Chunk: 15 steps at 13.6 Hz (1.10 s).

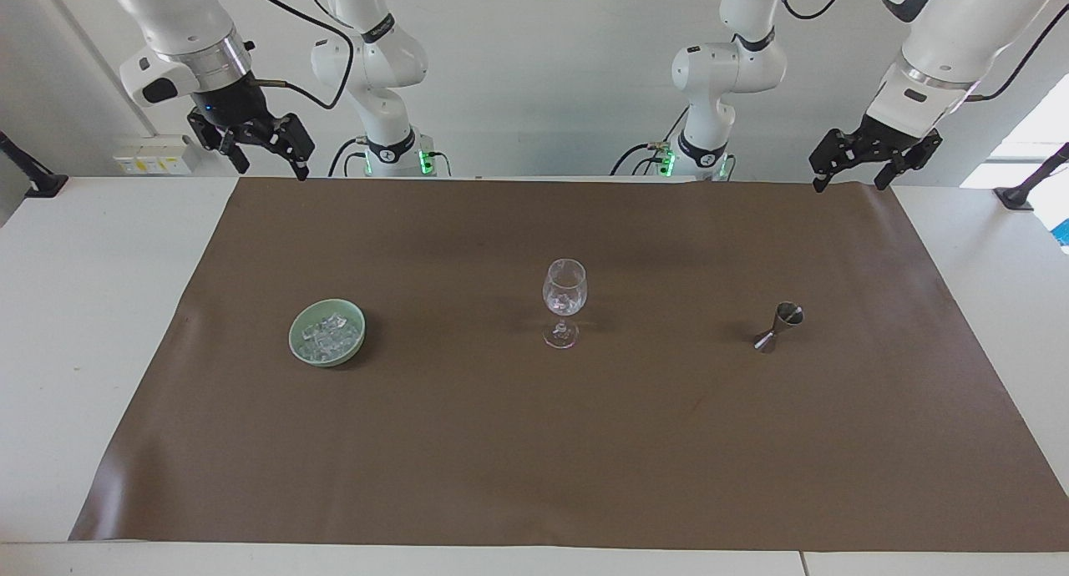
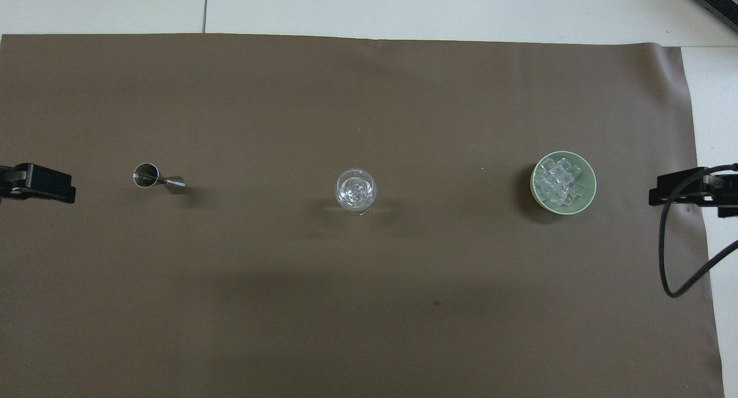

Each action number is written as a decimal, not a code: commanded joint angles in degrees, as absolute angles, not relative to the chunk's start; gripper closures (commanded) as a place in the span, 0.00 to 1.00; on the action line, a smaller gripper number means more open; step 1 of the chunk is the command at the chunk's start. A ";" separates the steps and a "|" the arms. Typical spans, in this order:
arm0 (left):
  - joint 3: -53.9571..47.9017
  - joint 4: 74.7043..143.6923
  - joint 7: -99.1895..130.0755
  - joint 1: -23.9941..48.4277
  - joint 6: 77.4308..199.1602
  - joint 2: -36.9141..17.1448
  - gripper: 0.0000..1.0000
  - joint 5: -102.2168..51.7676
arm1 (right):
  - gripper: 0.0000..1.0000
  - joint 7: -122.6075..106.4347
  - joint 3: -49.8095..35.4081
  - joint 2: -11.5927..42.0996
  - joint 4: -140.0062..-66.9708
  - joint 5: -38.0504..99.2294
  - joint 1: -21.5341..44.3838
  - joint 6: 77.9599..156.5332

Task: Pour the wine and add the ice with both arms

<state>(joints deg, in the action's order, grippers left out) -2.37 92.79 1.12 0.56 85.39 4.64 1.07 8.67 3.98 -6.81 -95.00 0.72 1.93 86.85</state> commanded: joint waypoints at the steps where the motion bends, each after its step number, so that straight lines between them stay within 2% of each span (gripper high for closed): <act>1: -2.55 94.57 1.14 0.35 85.08 6.33 0.00 1.67 | 0.00 7.56 3.78 -7.47 -95.36 1.49 1.67 86.22; 15: -2.37 94.22 0.61 1.14 89.74 5.80 0.00 -3.16 | 0.00 7.56 3.78 -7.47 -95.36 1.49 1.67 86.22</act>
